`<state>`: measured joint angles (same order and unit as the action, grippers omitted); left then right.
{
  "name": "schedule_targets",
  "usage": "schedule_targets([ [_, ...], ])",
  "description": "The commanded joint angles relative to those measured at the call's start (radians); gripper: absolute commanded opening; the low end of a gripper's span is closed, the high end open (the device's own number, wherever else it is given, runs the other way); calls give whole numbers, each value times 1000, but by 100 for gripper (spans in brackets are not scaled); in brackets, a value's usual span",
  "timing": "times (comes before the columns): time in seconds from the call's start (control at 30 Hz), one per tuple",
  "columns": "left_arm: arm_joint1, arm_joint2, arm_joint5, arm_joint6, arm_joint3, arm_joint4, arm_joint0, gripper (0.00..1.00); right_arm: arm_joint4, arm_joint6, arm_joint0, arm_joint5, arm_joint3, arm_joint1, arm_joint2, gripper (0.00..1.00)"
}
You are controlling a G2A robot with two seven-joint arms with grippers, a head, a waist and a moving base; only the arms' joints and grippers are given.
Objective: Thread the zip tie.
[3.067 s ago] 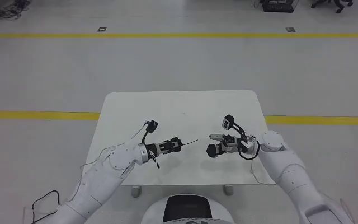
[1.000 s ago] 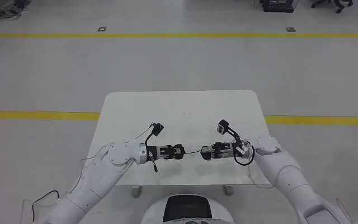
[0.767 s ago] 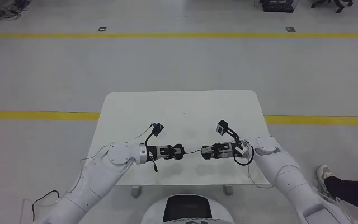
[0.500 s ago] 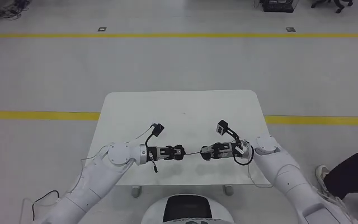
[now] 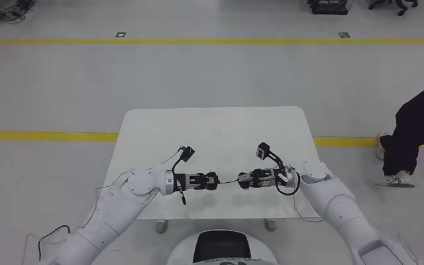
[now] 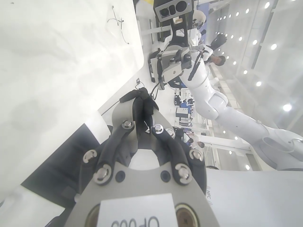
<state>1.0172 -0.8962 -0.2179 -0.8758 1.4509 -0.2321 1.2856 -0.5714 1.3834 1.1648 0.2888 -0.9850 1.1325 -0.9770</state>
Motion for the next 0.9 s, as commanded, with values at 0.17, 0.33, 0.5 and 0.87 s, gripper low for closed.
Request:
schedule_targets([
  [0.17, -3, 5, 3, -2, 3, -1, -2, 0, -2, 1, -1, -2, 2, 0, 1, 9],
  [0.33, -4, 8, 2, 0, 4, -3, -4, 0, 0, 1, -4, -7, 8, 2, 5, 6],
  [0.5, -5, 11, 5, 4, 1, -9, -6, 0, 8, -5, -9, -13, 15, 4, 13, 0],
  [0.87, -5, 16, 6, 22, -12, -33, -13, 100, -29, 7, -6, 11, 21, 7, 7, 0],
])
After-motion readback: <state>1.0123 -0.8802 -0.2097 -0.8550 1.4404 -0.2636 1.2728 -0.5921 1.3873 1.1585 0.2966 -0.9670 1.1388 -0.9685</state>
